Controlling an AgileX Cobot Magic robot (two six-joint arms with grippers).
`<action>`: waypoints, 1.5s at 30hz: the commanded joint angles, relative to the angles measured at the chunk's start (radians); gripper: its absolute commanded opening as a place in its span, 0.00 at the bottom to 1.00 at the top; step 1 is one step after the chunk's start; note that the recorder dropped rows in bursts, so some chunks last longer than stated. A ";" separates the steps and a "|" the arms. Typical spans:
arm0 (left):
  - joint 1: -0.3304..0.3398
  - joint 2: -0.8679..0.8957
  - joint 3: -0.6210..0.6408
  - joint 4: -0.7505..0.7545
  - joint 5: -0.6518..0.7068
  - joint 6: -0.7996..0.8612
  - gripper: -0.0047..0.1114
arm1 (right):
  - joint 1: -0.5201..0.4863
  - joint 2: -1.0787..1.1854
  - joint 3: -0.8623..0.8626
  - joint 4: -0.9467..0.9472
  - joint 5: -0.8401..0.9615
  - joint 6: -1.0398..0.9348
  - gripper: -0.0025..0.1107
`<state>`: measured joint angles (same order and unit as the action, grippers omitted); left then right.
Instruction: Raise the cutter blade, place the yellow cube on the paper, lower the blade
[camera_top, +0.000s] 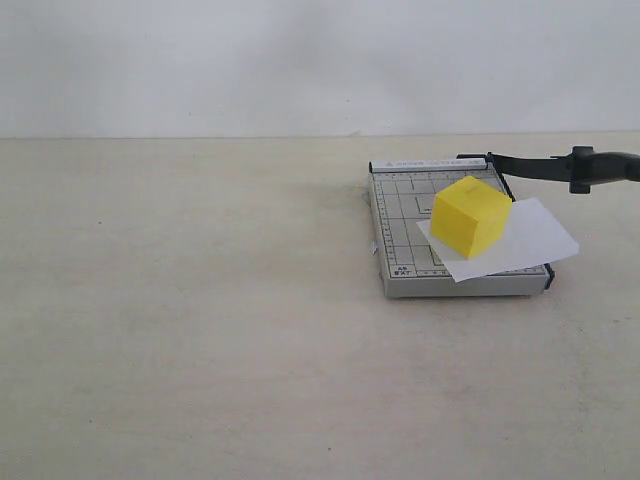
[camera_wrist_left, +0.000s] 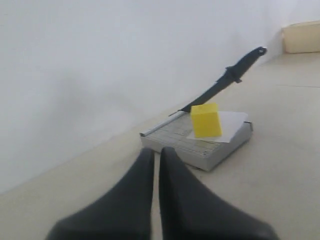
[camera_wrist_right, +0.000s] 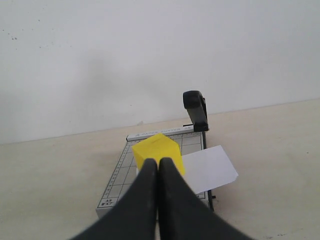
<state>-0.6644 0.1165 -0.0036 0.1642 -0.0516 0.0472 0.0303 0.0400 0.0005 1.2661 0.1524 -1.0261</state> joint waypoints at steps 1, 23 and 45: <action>0.121 -0.080 0.004 -0.012 0.072 -0.007 0.08 | 0.001 -0.008 0.000 0.000 0.002 -0.003 0.02; 0.386 -0.117 0.004 -0.019 0.120 -0.007 0.08 | 0.001 -0.008 0.000 0.000 0.002 -0.003 0.02; 0.386 -0.117 0.004 -0.019 0.127 -0.007 0.08 | 0.001 -0.008 0.000 0.000 0.002 -0.003 0.02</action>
<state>-0.2803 0.0029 -0.0036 0.1564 0.0750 0.0472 0.0303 0.0400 0.0005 1.2661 0.1524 -1.0261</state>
